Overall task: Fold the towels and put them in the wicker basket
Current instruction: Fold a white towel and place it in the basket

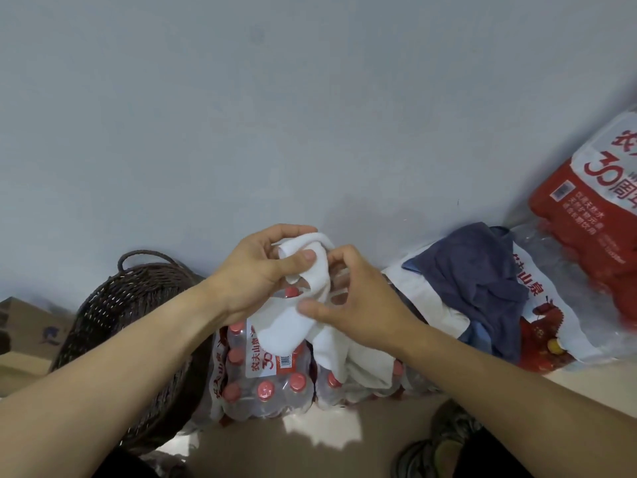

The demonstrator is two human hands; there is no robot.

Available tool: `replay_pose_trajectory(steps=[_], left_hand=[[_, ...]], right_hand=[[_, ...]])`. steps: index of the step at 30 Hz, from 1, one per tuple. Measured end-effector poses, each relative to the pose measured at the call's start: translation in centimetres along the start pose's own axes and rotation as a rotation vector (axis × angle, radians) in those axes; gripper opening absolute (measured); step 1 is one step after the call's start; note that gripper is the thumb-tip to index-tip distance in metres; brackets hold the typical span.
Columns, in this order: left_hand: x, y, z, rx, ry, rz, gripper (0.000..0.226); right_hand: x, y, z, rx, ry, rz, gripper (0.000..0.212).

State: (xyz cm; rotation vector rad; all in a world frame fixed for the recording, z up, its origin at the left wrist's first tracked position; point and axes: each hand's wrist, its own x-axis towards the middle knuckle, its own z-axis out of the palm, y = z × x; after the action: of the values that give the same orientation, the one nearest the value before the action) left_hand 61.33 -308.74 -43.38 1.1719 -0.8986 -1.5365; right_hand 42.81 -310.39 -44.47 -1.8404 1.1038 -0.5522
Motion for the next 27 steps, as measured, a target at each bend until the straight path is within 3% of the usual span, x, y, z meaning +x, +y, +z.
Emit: replay_pose_trajectory(steps=[3,7,11,17,20,24,27], left_hand=[[-0.2,0.1,-0.3,0.043,-0.091,0.031,0.047],[-0.3,0.4,-0.5,0.05,-0.132,0.066,0.044],[0.0,0.5,-0.8,0.166,0.048,0.151,0.031],[0.3,0.8,-1.3,0.02,0.095,0.1,0.037],[0.2,0.5,-0.6,0.164,0.102,0.107,0.04],[-0.4,0.2,0.3,0.412,0.085,0.209,0.038],[-0.3,0.0,0.8,0.458,0.095,0.231,0.038]], right_hand=[[0.4,-0.1,-0.6,0.059,0.025,0.006,0.026],[0.7,0.4,-0.8,0.257,-0.079,0.043,0.016],[0.8,0.8,-1.4,0.442,-0.223,0.131,0.021],[1.2,0.7,-2.6,0.539,-0.074,0.278,0.046],[1.1,0.4,-3.2,0.418,-0.113,0.212,0.073],[0.8,0.5,-3.9,-0.01,-0.184,0.067,0.037],[0.9,0.5,-4.6,-0.17,-0.237,0.007,0.022]])
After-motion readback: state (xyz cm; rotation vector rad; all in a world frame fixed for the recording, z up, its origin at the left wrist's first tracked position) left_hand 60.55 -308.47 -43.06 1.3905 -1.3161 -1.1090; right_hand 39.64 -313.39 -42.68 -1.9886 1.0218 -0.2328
